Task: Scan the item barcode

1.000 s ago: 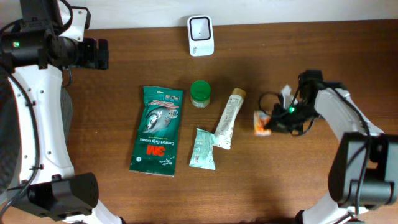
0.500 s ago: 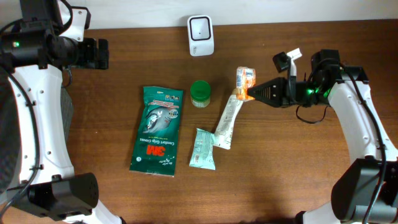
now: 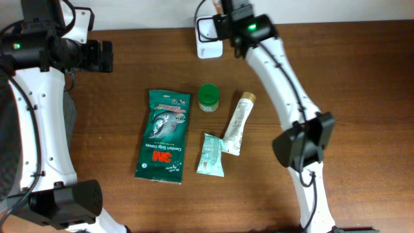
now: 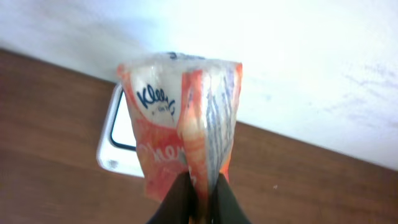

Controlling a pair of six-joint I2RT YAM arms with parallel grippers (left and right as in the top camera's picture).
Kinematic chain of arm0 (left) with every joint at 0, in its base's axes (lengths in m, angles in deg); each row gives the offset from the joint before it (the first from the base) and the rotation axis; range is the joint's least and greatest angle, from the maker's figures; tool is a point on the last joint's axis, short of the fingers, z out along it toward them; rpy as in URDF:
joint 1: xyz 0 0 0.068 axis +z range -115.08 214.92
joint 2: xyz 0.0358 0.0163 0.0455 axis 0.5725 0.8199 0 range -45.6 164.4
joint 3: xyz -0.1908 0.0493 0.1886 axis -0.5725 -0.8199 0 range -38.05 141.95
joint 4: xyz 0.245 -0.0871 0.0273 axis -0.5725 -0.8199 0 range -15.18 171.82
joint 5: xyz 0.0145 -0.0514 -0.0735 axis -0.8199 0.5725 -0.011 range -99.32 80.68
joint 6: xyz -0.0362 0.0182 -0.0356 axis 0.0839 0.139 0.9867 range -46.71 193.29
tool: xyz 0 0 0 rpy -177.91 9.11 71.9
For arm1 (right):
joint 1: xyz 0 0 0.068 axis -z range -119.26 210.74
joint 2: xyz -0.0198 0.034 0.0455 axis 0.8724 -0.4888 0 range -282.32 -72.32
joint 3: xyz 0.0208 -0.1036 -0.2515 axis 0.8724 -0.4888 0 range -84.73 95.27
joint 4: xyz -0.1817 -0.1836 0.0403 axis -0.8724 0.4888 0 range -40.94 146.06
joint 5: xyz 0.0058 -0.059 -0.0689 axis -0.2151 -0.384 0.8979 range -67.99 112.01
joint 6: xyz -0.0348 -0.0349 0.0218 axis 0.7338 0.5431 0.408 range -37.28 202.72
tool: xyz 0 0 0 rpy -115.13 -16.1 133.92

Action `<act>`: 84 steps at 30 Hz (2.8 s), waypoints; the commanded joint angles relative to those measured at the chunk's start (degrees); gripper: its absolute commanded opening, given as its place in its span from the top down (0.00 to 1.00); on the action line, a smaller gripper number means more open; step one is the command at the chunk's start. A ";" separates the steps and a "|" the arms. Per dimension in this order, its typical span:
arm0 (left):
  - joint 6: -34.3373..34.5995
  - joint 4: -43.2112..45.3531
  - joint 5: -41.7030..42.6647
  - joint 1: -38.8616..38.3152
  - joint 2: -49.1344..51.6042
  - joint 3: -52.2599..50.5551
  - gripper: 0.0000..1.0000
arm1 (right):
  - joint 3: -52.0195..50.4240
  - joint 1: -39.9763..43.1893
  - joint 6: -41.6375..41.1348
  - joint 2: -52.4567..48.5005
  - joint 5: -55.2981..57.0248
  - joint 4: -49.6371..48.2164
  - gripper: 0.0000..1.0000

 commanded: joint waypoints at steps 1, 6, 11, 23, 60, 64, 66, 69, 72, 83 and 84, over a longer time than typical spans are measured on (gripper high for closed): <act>-0.92 0.04 0.61 0.42 -0.39 0.20 0.01 | 1.20 -1.81 17.64 -6.49 10.38 -16.28 0.96; -0.92 0.04 0.61 0.42 -0.39 0.20 0.01 | 0.50 -2.16 31.43 -16.52 12.04 -25.49 0.96; -0.92 0.07 0.61 0.42 -0.39 0.20 0.01 | -0.42 -2.16 32.28 -16.57 12.59 -23.47 0.96; -0.92 0.04 0.61 0.42 -0.39 0.20 0.01 | -0.31 -1.07 3.89 8.63 -10.03 2.54 0.96; -0.92 0.04 0.61 0.42 -0.39 0.20 0.01 | -72.52 10.78 -19.32 22.91 -45.40 0.68 0.69; -0.92 0.04 0.61 0.42 -0.39 0.20 0.01 | -67.54 18.27 -5.03 23.02 -47.25 5.33 0.75; -0.92 0.04 0.61 0.42 -0.39 0.20 0.01 | -65.75 19.12 -2.93 23.02 -51.69 5.97 0.74; -0.92 0.04 0.61 0.42 -0.39 0.20 0.01 | -68.11 19.08 -3.56 22.84 -52.04 4.00 0.57; -0.92 0.04 0.61 0.42 -0.39 0.20 0.01 | -76.96 18.97 -11.41 22.80 -52.87 -7.61 0.54; -0.92 0.04 0.61 0.42 -0.39 0.20 0.01 | -54.62 21.00 13.68 46.03 -79.65 16.44 0.96; -0.92 0.04 0.61 0.42 -0.39 0.20 0.01 | -52.13 20.26 15.34 49.20 -79.67 18.36 0.96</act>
